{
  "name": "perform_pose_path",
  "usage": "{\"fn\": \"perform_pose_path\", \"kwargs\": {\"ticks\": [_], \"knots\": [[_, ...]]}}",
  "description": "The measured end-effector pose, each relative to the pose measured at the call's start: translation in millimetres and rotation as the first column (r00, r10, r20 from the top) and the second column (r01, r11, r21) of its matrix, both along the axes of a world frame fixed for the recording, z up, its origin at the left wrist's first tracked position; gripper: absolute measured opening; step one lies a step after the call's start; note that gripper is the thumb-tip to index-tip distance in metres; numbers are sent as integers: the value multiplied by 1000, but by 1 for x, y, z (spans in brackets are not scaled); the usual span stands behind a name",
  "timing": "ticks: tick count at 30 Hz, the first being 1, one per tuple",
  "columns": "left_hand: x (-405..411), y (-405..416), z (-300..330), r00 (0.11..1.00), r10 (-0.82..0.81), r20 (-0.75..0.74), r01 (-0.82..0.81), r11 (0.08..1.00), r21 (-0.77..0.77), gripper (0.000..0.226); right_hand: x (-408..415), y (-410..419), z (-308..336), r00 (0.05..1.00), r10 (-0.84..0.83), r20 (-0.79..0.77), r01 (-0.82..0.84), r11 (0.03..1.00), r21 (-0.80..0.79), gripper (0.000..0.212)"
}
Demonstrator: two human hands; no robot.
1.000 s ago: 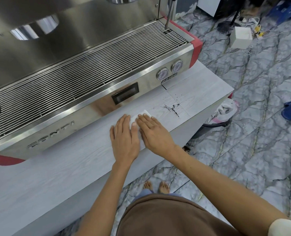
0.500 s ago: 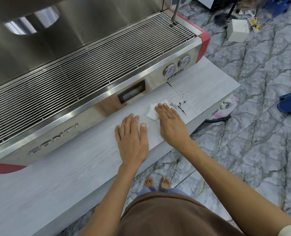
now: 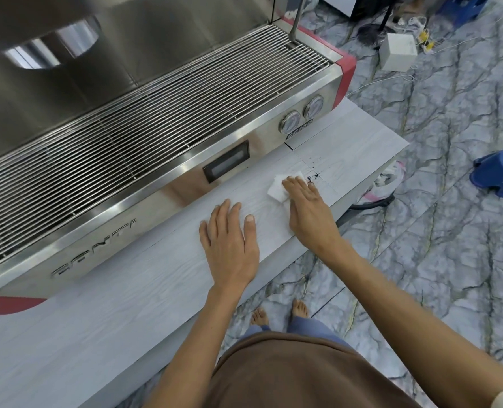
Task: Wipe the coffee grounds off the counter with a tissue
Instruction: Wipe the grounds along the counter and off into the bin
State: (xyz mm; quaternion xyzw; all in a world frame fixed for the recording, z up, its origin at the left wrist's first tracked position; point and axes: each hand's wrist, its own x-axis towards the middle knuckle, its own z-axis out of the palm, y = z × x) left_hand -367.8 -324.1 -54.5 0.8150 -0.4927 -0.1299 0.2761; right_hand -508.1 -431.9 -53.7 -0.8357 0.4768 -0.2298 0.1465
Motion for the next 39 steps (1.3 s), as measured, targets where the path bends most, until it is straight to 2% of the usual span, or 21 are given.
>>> {"fn": "perform_pose_path", "kwargs": {"ticks": [5,10,16,19,22,26,39], "knots": [[-1,-1,-1,1000,18,17,-19,1000,8,63,3,17,2,994,111,-12,-111,994,1,38],[-2,-3,-2,999,28,38,-29,999,17,62,15,19,-6,993,101,-60,-100,995,22,47],[-5,-5,0,996,24,85,-28,999,46,66,32,11,-12,992,82,-98,-78,996,37,42],[-7,-8,0,993,-6,116,-4,996,86,64,34,1,-12,991,80,-109,-77,997,31,47],[-11,-15,1,996,-27,85,19,996,90,63,32,-12,-10,988,91,-126,-86,995,41,47],[-15,-24,2,998,-29,55,25,997,71,66,26,-28,-8,991,64,-120,-58,997,58,46],[-18,-27,1,993,-16,118,6,997,83,63,-4,-37,-3,998,1,-59,4,997,75,52]]}}
